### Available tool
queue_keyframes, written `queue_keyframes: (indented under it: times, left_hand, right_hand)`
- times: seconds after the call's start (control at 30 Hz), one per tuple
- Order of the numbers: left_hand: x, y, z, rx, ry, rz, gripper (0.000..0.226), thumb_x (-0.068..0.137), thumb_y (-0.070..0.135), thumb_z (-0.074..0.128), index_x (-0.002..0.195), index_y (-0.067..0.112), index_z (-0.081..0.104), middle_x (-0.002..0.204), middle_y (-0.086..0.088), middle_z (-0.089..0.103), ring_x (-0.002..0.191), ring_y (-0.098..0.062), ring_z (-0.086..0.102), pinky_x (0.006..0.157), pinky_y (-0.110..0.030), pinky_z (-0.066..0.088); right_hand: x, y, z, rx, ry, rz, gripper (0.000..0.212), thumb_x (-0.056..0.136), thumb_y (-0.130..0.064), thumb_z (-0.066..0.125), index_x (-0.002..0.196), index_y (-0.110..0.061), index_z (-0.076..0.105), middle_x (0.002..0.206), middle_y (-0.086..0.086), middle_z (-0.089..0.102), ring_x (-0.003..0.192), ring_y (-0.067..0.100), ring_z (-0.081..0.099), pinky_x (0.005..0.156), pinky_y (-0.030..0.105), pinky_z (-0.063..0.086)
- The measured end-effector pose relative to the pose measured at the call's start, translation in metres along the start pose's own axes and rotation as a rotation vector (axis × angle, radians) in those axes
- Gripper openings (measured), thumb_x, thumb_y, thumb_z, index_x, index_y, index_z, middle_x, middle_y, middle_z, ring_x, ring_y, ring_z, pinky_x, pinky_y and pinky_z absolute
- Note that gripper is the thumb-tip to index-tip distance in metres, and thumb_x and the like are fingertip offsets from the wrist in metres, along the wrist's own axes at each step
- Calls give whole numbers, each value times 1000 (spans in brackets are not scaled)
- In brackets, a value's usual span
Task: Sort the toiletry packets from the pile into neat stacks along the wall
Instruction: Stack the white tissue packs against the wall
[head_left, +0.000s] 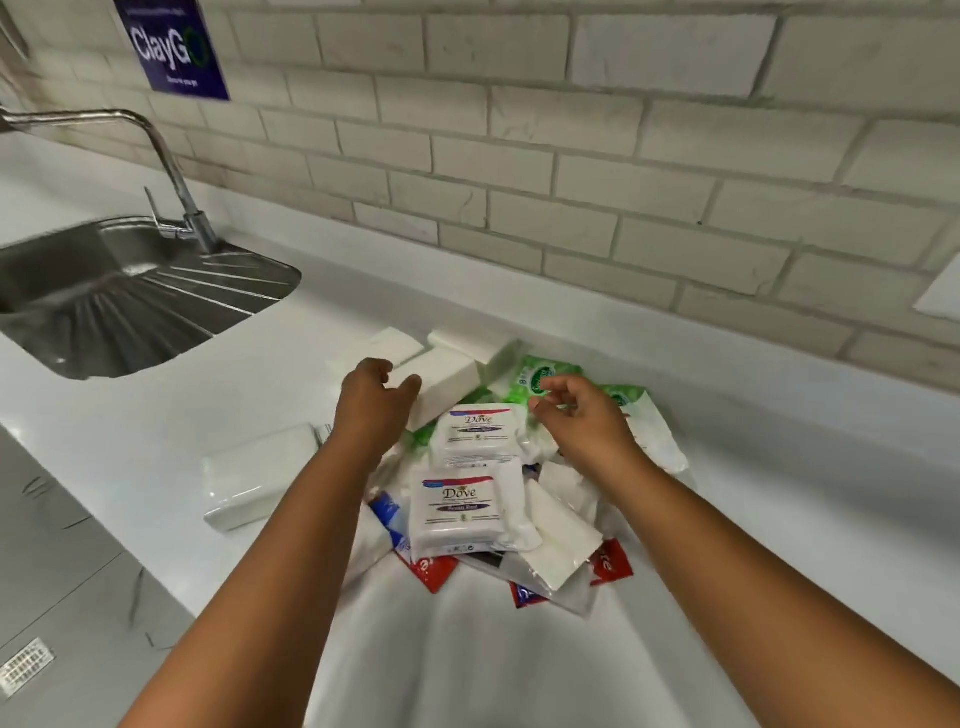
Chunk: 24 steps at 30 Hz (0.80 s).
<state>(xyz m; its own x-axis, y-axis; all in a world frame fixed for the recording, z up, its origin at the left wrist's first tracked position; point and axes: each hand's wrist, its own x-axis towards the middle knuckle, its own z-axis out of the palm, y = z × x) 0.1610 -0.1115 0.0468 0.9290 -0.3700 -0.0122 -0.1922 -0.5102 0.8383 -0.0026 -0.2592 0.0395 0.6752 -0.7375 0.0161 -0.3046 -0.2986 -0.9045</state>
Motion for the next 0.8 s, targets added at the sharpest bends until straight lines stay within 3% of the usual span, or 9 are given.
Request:
queue_keyframes:
  times: [0.1,0.23,0.37,0.47,0.53,0.67,0.8]
  left_hand:
    - [24,-22,-4,69,-5,-87,55,91,37,60,132,2,49,130,-12,57,104,-35,62,84,-36,50]
    - [40,-44,0,79,-31,-184,57,91,47,55,126,3,53,109,-14,68,98,-31,64,76,-32,48]
    - [52,-52,5,74,-54,-211,56,91,49,52,103,-5,62,85,-12,70,76,-26,64,62,-29,41]
    - [55,-50,6,70,-59,-213,46,94,44,50,80,2,62,58,-6,62,50,-17,55,52,-25,39]
    - [57,-49,6,57,-58,-219,48,95,43,50,77,1,63,53,-4,61,45,-16,53,49,-23,37]
    - [58,-49,7,2,-63,-220,41,93,42,55,92,3,65,64,-7,66,50,-19,57,58,-27,47]
    - [52,-47,11,-47,-31,-160,42,91,39,59,122,11,58,96,0,67,89,-25,66,89,-43,52]
  right_hand:
    - [30,-11,28,-19,-2,12,30,88,-28,65,116,-18,61,106,-2,61,97,15,59,88,29,46]
    - [61,-16,59,-55,-41,61,26,88,-27,64,111,-15,62,109,3,65,100,21,61,92,35,48]
    - [86,-21,82,-141,-83,72,32,91,-31,61,113,-8,62,113,8,64,102,24,59,90,34,46]
    - [101,-20,93,-176,-119,84,40,91,-38,58,119,-9,59,114,6,61,103,23,58,89,33,46]
    - [108,-17,99,-173,-125,86,42,90,-42,59,116,-10,62,110,6,64,97,23,61,86,35,50]
    - [109,-13,103,-168,-120,78,33,89,-42,60,99,-11,65,92,5,66,82,22,62,69,30,47]
    - [96,-9,97,-100,-62,46,22,89,-34,62,97,-14,65,89,0,66,75,12,59,58,21,40]
